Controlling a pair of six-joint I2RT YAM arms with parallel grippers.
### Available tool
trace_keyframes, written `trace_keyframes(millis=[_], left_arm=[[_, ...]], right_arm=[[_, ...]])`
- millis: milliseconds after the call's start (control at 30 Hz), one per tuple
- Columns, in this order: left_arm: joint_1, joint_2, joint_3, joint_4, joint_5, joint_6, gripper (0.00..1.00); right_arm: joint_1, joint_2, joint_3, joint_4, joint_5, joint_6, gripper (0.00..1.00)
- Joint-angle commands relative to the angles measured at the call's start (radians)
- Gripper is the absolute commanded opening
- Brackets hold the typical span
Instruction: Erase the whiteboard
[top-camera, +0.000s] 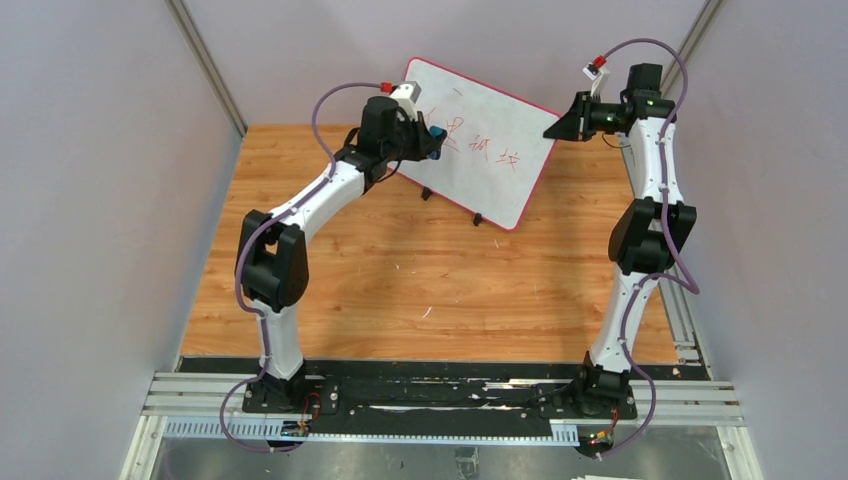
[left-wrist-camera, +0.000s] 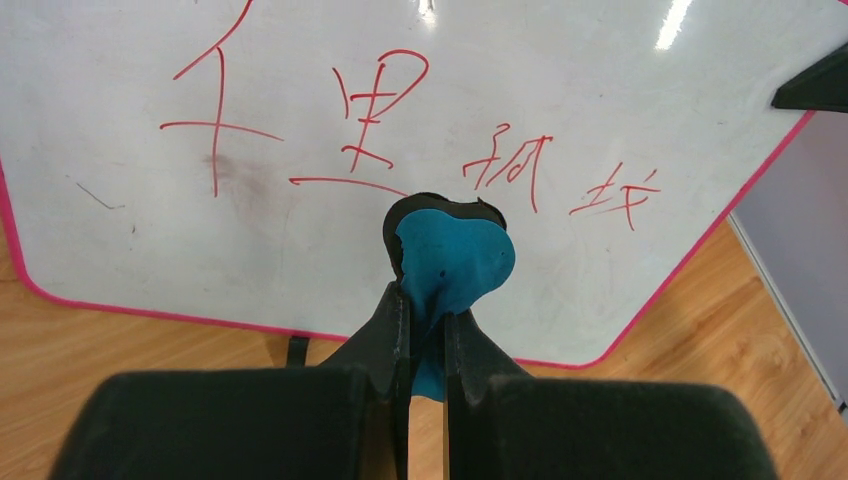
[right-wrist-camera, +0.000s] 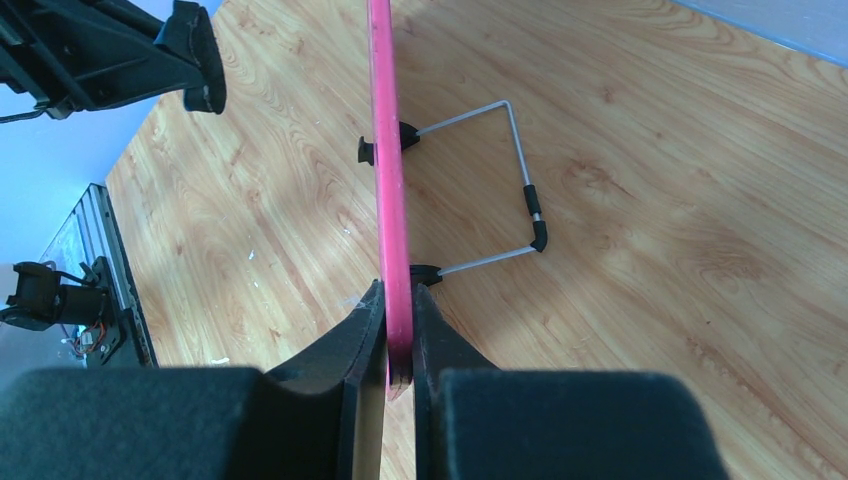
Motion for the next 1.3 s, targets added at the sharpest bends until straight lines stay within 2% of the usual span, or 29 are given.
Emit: trace_keyframes(millis=[0, 367, 633, 733, 1033, 1267], left_arm=[[0.007, 0.046, 0.069, 0.067, -0.036, -0.001, 0.00], [0.027, 0.199, 0.349, -0.030, -0.113, 0.098, 0.00], [0.073, 0.349, 0.588, -0.164, -0.093, 0.107, 0.00], [0.106, 0.391, 0.630, -0.192, -0.057, 0.092, 0.00], [0.118, 0.415, 0.607, -0.144, -0.040, 0.076, 0.00], [0.118, 0.502, 0.706, -0.134, -0.001, 0.046, 0.00]], right_arm=[[0.013, -0.018, 0.003, 0.008, 0.019, -0.030, 0.01], [0.014, -0.036, -0.013, -0.049, 0.011, -0.099, 0.01], [0.014, -0.065, -0.045, -0.076, 0.014, -0.151, 0.01], [0.013, -0.062, -0.045, -0.077, 0.009, -0.157, 0.01], [0.013, -0.044, -0.024, -0.077, 0.002, -0.148, 0.01], [0.013, -0.044, -0.022, -0.078, -0.010, -0.148, 0.01]])
